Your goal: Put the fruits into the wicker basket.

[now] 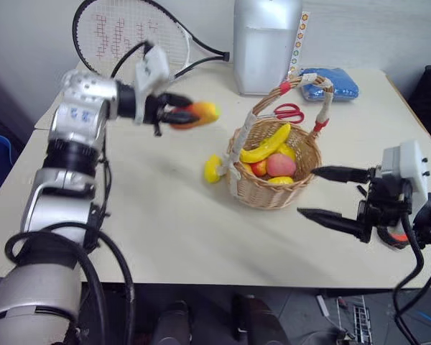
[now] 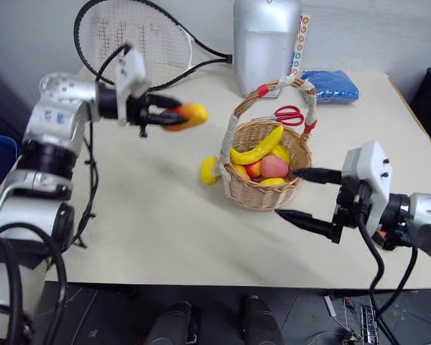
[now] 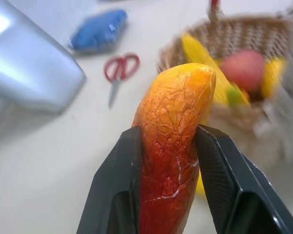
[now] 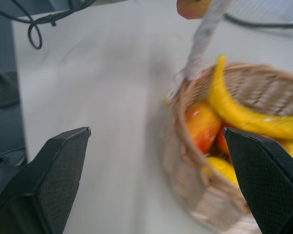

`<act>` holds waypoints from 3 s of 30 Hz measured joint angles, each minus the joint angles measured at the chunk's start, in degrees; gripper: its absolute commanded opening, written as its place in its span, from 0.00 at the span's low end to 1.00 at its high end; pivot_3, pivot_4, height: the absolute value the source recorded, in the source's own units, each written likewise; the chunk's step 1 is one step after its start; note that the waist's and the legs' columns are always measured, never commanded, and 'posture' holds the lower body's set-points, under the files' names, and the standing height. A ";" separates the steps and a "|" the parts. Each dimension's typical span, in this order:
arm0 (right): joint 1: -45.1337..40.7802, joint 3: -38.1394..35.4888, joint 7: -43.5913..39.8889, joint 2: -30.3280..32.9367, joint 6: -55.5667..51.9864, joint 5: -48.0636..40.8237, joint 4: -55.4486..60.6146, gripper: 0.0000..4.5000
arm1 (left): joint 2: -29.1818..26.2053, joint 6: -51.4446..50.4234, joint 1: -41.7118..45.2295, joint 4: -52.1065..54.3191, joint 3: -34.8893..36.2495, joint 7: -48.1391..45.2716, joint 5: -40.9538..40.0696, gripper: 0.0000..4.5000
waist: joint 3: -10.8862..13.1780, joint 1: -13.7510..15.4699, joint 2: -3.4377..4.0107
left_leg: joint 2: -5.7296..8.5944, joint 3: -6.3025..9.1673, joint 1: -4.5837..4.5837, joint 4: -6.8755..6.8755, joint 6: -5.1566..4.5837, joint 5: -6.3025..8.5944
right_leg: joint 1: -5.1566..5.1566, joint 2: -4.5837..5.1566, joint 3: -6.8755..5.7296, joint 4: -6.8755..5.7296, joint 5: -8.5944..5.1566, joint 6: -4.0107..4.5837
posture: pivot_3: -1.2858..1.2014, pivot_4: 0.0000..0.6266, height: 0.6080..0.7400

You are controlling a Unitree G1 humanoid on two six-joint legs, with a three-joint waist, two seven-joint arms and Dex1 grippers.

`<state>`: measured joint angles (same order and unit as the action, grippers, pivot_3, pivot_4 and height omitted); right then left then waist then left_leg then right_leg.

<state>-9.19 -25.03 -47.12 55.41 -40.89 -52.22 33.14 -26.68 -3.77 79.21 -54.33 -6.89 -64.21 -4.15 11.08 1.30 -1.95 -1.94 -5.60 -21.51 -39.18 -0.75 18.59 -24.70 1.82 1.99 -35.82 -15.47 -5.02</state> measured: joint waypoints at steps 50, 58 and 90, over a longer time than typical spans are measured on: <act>1.01 2.38 1.65 -1.81 0.49 2.54 0.28 1.00 | -25.21 -30.69 -45.13 62.99 18.03 -6.68 -10.89 0.83 | -0.07 -1.05 -0.01 | -0.15 0.29 -0.60 -0.10 0.21 -0.34 | -0.78 0.38 -0.02 -0.66 -0.08 0.15 | 0.52 0.24 1.00; 0.33 3.42 0.84 -1.80 0.47 2.62 0.25 1.00 | -12.09 -55.87 -42.28 73.60 14.47 13.95 -16.01 0.83 | -0.08 -0.51 -0.02 | 0.16 0.30 -0.59 -0.10 -0.02 -0.49 | -0.72 0.50 0.02 -0.71 0.05 -0.08 | 0.52 0.24 1.00; 2.91 3.63 3.67 -3.52 2.21 4.57 2.24 1.00 | 11.26 -55.15 -20.19 24.82 0.73 37.47 -6.46 0.44 | -0.09 -1.30 -0.02 | 0.18 0.27 -0.60 -0.03 0.04 -0.54 | -0.76 0.57 -0.08 -0.62 0.04 -0.07 | 0.52 0.24 1.00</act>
<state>-6.28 -21.41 -43.45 51.88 -38.68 -47.65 35.38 -15.42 -58.92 59.02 -29.51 -6.16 -26.74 -10.61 10.99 0.00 -1.97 -1.76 -5.33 -22.11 -39.21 -0.71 18.06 -25.46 2.38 1.91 -36.44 -15.43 -5.09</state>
